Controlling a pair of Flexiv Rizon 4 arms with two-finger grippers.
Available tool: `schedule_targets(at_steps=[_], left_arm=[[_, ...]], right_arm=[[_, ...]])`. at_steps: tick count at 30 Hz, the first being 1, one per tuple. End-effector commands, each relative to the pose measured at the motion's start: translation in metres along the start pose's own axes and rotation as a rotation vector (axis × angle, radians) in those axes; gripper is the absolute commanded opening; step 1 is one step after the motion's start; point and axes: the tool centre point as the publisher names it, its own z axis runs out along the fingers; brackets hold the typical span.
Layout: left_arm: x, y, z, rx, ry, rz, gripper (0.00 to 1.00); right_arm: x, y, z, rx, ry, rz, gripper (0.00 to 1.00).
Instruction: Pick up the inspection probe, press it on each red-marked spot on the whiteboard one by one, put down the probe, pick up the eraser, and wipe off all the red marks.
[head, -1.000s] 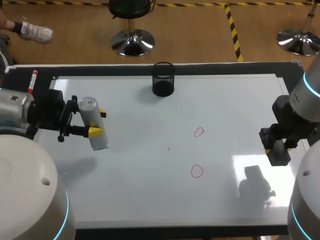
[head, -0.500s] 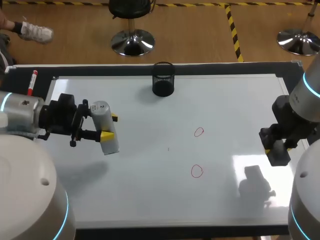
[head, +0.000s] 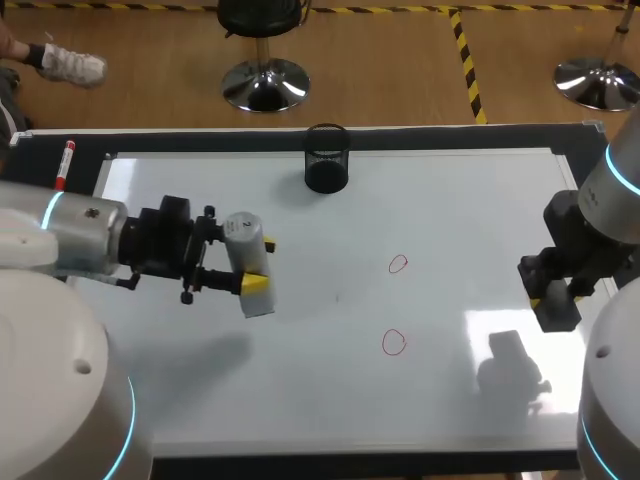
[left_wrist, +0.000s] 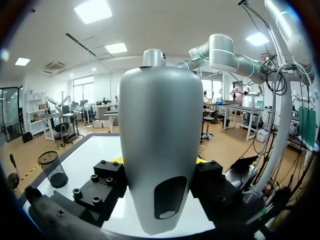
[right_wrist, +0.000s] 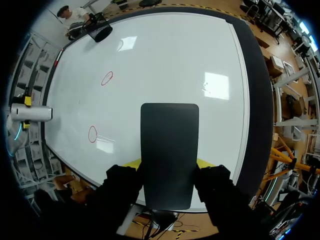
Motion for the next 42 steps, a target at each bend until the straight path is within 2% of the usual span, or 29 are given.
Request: schedule_targets(at_steps=[1, 17, 18, 26, 42], left_arm=[[-0.002, -0.001, 0.019, -0.002, 0.010, 0.008, 0.00], [0.003, -0.002, 0.070, 0.037, 0.041, 0.036, 0.00], [0.004, -0.002, 0.074, 0.018, 0.055, 0.037, 0.00], [0.011, -0.011, 0.101, 0.025, 0.120, 0.058, 0.00], [0.006, -0.009, 0.154, 0.063, 0.249, 0.067, 0.00]], right_arm=[[-0.001, -0.001, -0.001, -0.001, 0.003, -0.001, 0.00], [-0.001, -0.001, -0.001, -0.001, 0.003, -0.001, 0.00], [-0.001, -0.001, -0.001, -0.001, 0.003, -0.001, 0.00], [-0.001, -0.001, -0.001, -0.001, 0.003, -0.001, 0.00], [-0.001, -0.001, -0.001, -0.001, 0.003, -0.001, 0.00]])
